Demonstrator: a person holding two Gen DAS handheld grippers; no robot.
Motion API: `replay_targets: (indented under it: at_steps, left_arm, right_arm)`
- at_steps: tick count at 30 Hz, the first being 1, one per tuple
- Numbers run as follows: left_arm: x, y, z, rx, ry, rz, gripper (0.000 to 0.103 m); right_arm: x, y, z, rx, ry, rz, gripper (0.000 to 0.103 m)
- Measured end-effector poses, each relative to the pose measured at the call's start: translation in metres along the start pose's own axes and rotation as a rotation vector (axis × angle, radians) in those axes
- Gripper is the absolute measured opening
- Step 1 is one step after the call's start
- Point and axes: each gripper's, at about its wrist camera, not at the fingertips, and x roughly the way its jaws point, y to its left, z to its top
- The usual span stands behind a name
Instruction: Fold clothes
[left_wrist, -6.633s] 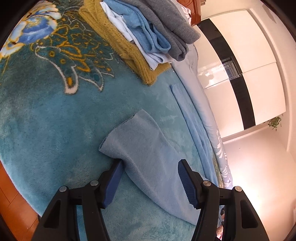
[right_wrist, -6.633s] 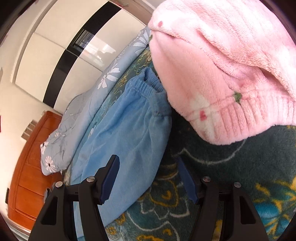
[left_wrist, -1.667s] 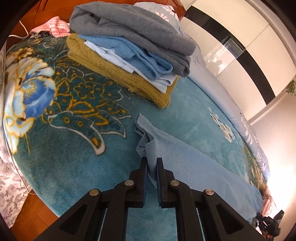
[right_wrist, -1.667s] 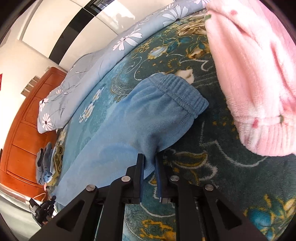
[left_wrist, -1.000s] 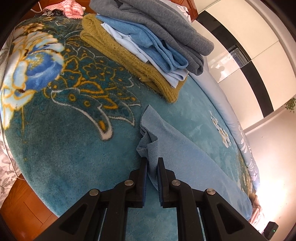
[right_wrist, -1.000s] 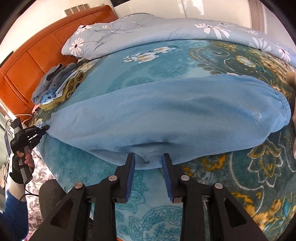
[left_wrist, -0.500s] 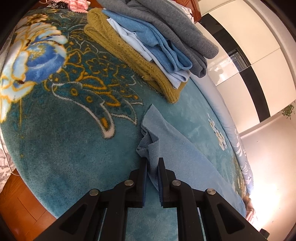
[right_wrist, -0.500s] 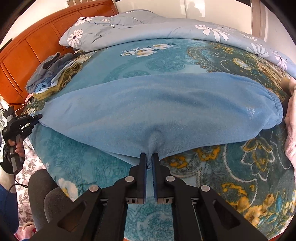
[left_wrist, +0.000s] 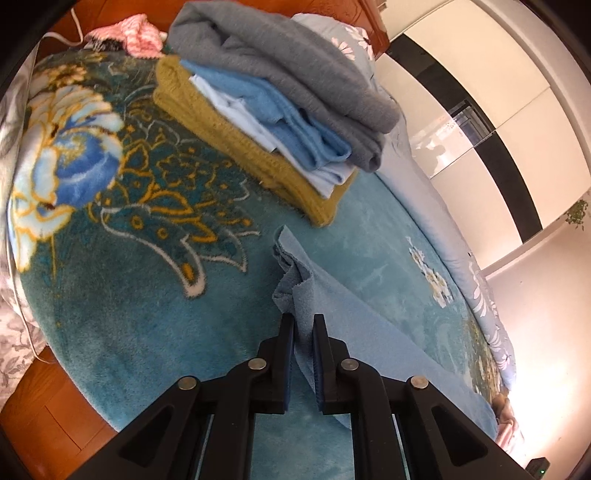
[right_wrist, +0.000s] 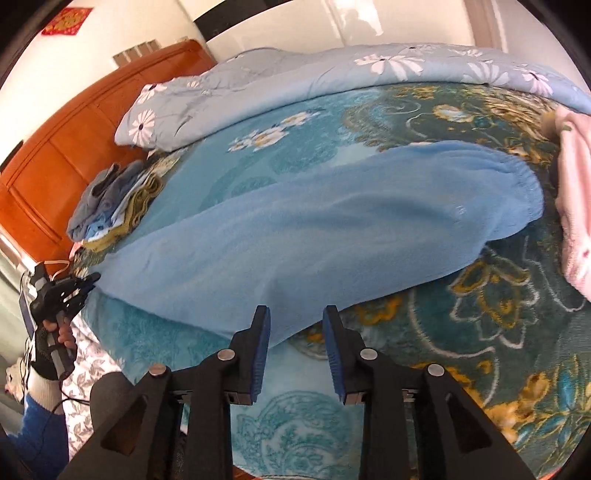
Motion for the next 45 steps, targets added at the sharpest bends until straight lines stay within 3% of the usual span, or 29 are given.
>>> replay_targets:
  at_steps: [4, 5, 10, 20, 24, 27, 30, 36, 41, 43, 45]
  left_arm:
    - [-0.014, -0.058, 0.008, 0.067, -0.043, -0.087, 0.010]
    - [-0.017, -0.077, 0.008, 0.099, -0.046, -0.113, 0.010]
    - [-0.005, -0.171, -0.008, 0.277, 0.001, -0.233, 0.010]
    - [0.079, -0.291, -0.116, 0.447, 0.237, -0.310, 0.010]
    - [0.099, -0.307, -0.157, 0.454, 0.332, -0.294, 0.010]
    - [0.110, -0.311, -0.181, 0.486, 0.360, -0.263, 0.010]
    - [0.127, -0.308, -0.195, 0.495, 0.410, -0.219, 0.010]
    - [0.141, -0.301, -0.207, 0.473, 0.466, -0.199, 0.017]
    - [0.125, -0.302, -0.202, 0.439, 0.525, -0.282, 0.033]
    - [0.108, -0.294, -0.189, 0.409, 0.495, -0.332, 0.036]
    - [0.095, -0.279, -0.172, 0.397, 0.406, -0.281, 0.043]
  right_arm:
    - [-0.008, -0.040, 0.013, 0.146, -0.086, -0.010, 0.035]
    - [-0.008, -0.051, 0.015, 0.180, -0.101, -0.003, 0.041]
    - [0.008, -0.085, 0.012, 0.326, -0.095, 0.052, 0.042]
    - [0.009, -0.095, 0.002, 0.346, -0.101, 0.111, 0.042]
    - [0.009, -0.099, -0.002, 0.359, -0.108, 0.139, 0.042]
    - [0.009, -0.100, -0.004, 0.356, -0.112, 0.149, 0.042]
    - [0.009, -0.101, -0.005, 0.355, -0.114, 0.156, 0.042]
    - [0.008, -0.101, -0.006, 0.360, -0.112, 0.160, 0.042]
    - [0.006, -0.101, -0.005, 0.361, -0.105, 0.151, 0.042]
    - [0.003, -0.105, -0.006, 0.379, -0.111, 0.161, 0.042]
    - [-0.005, -0.113, -0.007, 0.415, -0.143, 0.148, 0.042]
